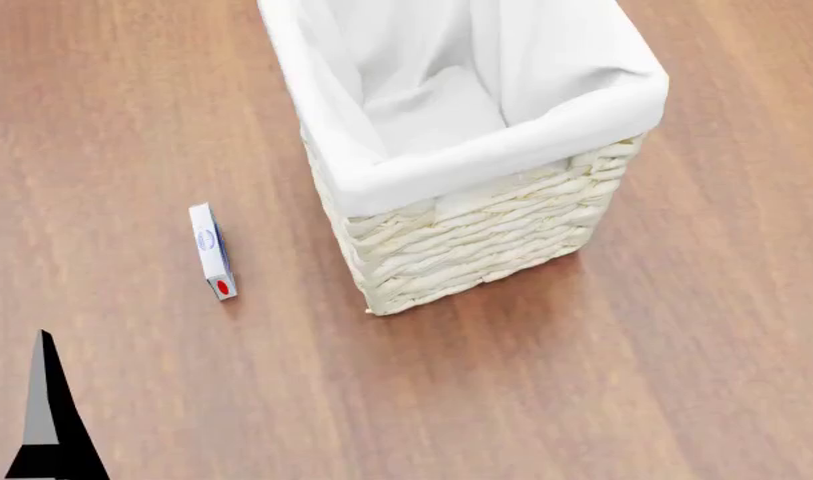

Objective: Pick up the alphabet soup and the cream cheese box, and put them in the basket.

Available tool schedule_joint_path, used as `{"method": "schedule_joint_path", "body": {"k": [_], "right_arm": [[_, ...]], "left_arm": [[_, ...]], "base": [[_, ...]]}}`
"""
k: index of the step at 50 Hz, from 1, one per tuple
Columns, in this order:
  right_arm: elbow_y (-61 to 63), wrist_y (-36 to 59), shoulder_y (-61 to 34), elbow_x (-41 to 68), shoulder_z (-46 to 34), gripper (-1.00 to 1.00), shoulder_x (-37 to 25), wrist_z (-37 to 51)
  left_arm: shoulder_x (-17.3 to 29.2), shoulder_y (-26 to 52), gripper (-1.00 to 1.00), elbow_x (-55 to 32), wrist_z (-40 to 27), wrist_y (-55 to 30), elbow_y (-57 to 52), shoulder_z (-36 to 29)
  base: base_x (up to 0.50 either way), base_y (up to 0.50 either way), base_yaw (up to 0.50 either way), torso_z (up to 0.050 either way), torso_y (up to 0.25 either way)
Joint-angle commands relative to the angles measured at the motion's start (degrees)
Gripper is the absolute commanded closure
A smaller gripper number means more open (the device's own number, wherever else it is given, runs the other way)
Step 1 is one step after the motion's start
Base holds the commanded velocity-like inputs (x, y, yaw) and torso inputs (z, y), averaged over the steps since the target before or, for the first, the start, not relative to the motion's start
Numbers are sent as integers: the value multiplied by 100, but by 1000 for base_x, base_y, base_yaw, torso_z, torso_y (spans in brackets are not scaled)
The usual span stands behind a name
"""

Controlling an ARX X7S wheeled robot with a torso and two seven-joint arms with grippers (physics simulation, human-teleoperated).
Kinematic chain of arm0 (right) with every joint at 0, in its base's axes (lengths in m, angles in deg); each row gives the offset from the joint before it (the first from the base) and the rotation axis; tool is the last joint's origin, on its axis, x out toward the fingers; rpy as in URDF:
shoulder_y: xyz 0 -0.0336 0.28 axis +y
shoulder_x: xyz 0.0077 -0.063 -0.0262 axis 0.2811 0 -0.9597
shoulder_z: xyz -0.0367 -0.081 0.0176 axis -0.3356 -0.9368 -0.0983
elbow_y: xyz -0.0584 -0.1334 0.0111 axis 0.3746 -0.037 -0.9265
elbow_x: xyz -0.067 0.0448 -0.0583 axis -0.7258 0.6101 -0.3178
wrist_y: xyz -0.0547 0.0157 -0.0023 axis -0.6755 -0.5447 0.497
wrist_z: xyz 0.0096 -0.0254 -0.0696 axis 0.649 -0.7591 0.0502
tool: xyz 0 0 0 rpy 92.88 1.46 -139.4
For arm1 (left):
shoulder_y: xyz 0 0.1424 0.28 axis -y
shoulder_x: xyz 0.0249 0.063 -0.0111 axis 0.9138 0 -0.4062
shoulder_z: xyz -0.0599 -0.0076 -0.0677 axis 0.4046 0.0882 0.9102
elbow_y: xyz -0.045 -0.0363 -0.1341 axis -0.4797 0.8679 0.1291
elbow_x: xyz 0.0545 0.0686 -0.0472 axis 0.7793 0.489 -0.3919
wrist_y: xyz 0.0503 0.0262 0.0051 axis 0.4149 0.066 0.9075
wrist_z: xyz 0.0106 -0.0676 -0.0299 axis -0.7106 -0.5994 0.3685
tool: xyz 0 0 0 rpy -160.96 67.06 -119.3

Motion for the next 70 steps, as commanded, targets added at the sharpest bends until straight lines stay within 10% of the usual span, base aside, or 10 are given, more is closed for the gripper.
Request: {"method": "schedule_joint_path", "body": {"k": [1,26,51,70], "right_arm": [[337,-103,-59,-599,-51,100,-179,170],[1723,-224,-685,-1430,760,100,-1032,691],[1972,724,-6445,-703,-48,100,-763,-331],[-2867,461,-8617,-298,-785,100,788,-2206]], "left_arm": [[11,12,-100,-6,-7,6,5,-17],[56,41,-100,17,-35,-25,-6,-39],[116,-23,-100,74,-29,-77,-178,-157],[130,-39,-100,44,-29,-58,-224,-208]], "base": [[0,0,0,0,0],[0,0,0,0,0],[0,0,0,0,0],[0,0,0,0,0]]}}
